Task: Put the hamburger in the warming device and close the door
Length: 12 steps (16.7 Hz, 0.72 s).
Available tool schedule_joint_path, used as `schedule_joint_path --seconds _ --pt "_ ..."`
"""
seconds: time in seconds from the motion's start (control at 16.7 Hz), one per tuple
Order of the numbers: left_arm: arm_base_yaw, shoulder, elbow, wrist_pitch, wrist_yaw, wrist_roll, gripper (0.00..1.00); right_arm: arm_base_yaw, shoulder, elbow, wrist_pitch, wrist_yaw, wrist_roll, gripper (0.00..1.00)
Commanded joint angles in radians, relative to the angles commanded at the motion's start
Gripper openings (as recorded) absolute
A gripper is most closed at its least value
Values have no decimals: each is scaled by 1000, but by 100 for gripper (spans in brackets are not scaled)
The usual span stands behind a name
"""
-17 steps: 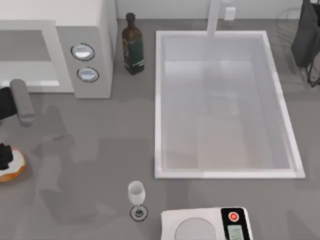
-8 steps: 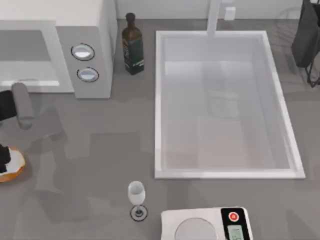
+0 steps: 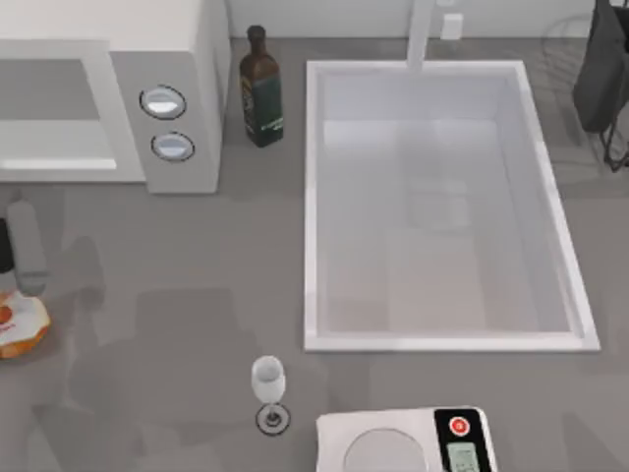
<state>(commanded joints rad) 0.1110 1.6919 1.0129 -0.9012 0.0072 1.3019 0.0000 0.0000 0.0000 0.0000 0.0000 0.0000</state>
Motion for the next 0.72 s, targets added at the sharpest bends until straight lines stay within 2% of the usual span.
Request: schedule_joint_path --seconds 0.42,0.72 --pt "-47 215 -2 231 1 -46 100 0 0 0 0 0 0 100" --pt "-54 231 -2 245 1 -54 100 0 0 0 0 0 0 100"
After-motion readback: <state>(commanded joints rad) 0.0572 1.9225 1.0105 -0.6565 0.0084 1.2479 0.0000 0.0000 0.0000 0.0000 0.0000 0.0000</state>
